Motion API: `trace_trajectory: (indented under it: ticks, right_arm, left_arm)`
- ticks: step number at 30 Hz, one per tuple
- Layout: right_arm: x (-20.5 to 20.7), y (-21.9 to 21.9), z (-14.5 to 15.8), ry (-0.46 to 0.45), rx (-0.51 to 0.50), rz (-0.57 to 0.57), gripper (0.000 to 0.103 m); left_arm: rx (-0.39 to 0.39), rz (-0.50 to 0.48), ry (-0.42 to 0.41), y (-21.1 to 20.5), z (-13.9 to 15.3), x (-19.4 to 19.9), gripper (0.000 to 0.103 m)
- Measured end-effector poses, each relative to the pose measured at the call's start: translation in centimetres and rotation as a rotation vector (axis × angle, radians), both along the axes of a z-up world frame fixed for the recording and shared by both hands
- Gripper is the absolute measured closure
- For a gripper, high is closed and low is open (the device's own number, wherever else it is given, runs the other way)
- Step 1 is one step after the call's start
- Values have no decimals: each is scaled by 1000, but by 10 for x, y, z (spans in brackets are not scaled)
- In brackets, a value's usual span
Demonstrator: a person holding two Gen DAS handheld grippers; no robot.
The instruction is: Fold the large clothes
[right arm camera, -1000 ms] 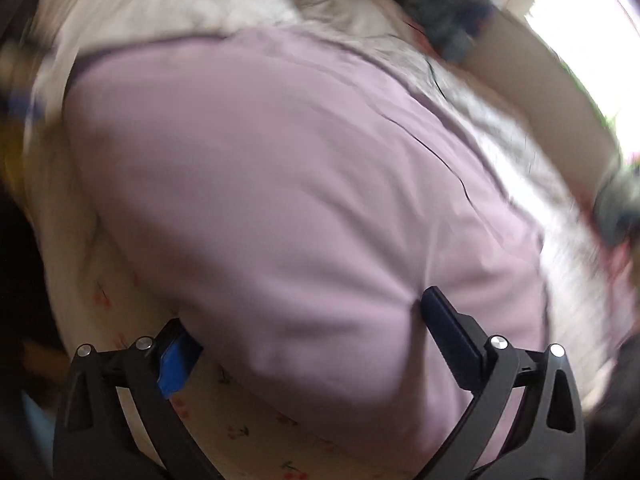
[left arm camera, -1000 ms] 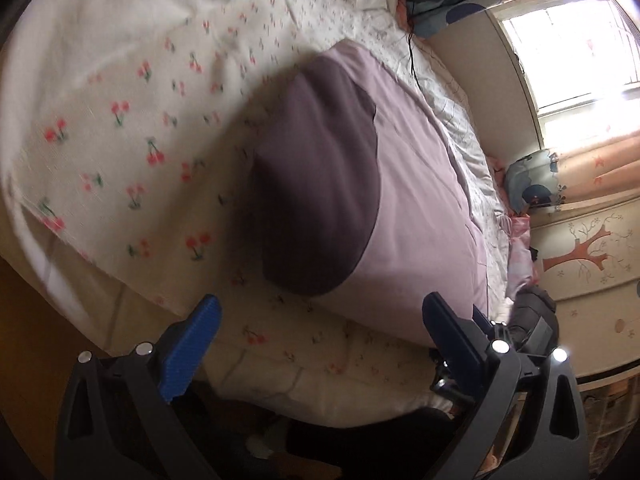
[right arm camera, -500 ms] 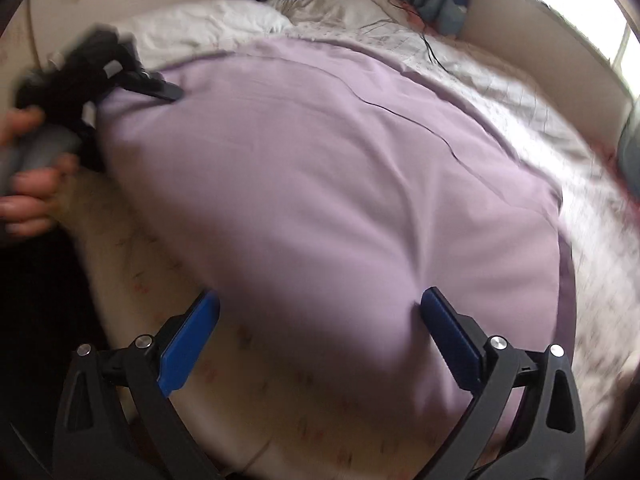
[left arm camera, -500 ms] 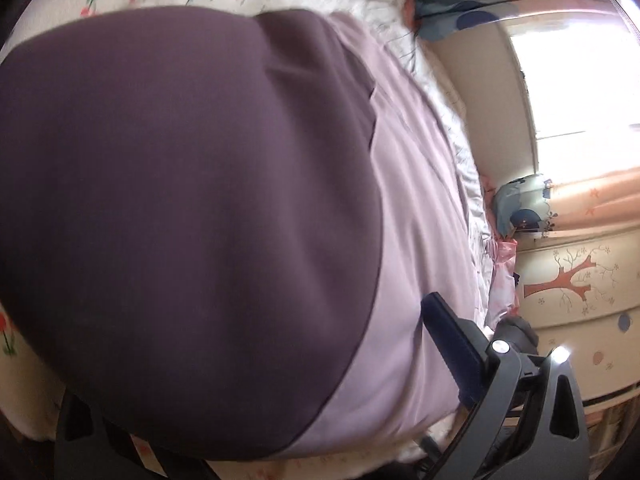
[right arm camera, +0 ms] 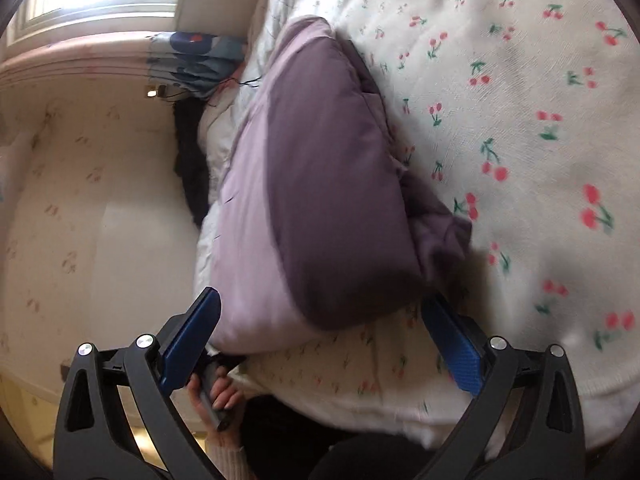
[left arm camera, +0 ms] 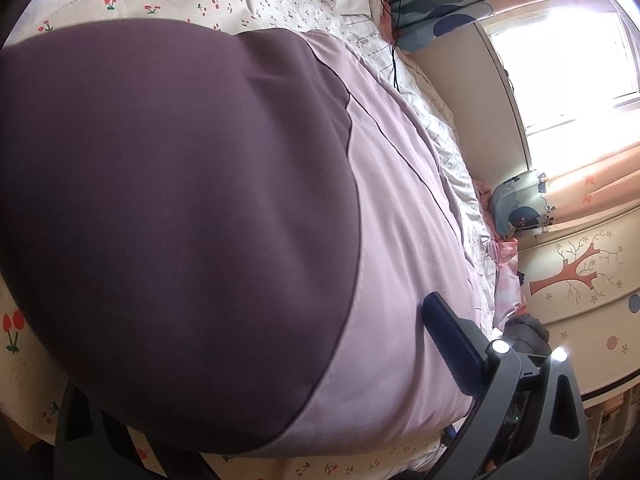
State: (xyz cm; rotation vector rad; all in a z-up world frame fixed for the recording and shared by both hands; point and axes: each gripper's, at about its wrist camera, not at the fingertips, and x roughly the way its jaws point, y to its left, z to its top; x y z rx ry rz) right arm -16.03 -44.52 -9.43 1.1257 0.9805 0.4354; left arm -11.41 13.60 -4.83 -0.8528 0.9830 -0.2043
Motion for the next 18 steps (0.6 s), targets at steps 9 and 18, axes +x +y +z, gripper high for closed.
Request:
trace_trajectory:
  ticks: [9, 18]
  right_arm:
    - [20, 11, 0, -2, -19, -69, 6]
    - [36, 28, -3, 2, 2, -88, 6]
  left_arm:
    - [-95, 35, 30, 15, -11, 0, 6]
    - [-87, 39, 46, 15, -16, 1, 6]
